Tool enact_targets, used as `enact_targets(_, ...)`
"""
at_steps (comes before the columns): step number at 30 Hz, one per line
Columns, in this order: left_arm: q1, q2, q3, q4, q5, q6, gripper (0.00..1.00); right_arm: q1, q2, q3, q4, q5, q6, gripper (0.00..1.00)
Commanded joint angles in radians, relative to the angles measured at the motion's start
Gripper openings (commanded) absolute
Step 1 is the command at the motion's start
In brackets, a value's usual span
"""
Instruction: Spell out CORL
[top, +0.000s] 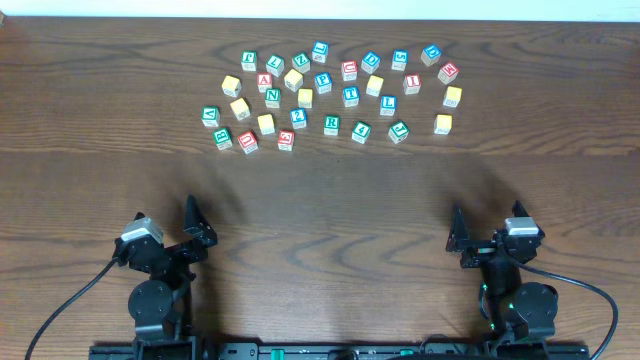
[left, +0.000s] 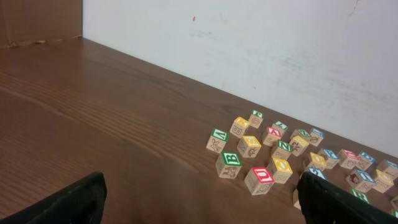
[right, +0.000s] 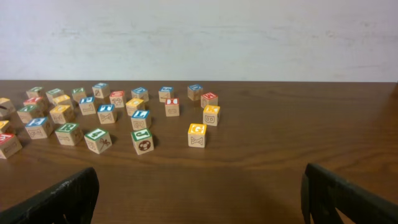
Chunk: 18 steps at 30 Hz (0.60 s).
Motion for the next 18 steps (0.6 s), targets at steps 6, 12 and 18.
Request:
enact_targets(6,-0.003,0.0,-0.014,-0.047,-0.023,0.017,0.96,0.006,-0.001,-0.002,-0.003,-0.002,-0.014,0.99)
enact_targets(12,-0.003,0.0,-0.014,-0.047,-0.023,0.017,0.96,0.006,-0.001,-0.002,-0.003,-0.002,-0.014,0.99)
enact_targets(18,-0.003,0.0,-0.014,-0.047,-0.023,0.017,0.96,0.006,-0.001,-0.002,-0.003,-0.002,-0.014,0.99)
